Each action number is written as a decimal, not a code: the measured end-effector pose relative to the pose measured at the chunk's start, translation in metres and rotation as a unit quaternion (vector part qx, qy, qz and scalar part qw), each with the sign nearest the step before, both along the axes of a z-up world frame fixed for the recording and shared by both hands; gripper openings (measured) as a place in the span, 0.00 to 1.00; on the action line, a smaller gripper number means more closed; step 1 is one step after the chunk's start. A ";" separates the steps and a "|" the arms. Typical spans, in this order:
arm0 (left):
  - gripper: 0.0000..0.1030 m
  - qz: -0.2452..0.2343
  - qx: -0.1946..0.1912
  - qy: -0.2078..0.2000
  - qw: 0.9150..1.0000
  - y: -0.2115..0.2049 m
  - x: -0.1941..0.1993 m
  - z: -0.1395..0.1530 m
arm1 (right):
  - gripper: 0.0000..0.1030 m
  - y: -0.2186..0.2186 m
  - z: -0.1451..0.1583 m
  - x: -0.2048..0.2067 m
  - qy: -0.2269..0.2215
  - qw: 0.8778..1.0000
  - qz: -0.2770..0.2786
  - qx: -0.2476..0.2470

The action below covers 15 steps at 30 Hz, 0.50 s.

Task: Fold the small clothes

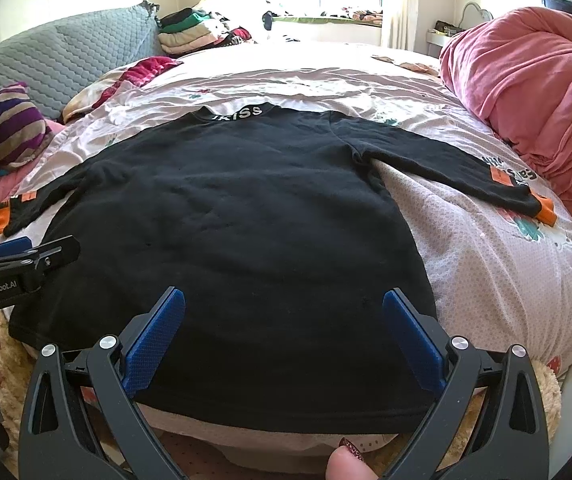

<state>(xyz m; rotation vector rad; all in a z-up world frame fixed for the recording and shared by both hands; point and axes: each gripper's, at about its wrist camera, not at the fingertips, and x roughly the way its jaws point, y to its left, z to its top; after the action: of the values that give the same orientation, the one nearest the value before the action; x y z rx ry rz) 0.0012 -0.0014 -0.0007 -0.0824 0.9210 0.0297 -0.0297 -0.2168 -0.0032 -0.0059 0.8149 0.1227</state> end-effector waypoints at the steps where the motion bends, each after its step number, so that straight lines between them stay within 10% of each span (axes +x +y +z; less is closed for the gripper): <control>1: 0.92 0.000 0.000 0.000 1.000 0.000 0.000 0.000 | 0.96 0.001 0.000 0.000 -0.001 1.000 0.000 -0.001; 15: 0.92 0.001 -0.001 -0.001 1.000 0.001 0.001 0.001 | 0.96 0.001 0.000 0.000 0.000 1.000 0.000 -0.001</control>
<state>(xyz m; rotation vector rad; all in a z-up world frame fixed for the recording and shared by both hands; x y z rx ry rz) 0.0020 -0.0002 -0.0001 -0.0850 0.9191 0.0300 -0.0293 -0.2156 -0.0034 -0.0079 0.8142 0.1224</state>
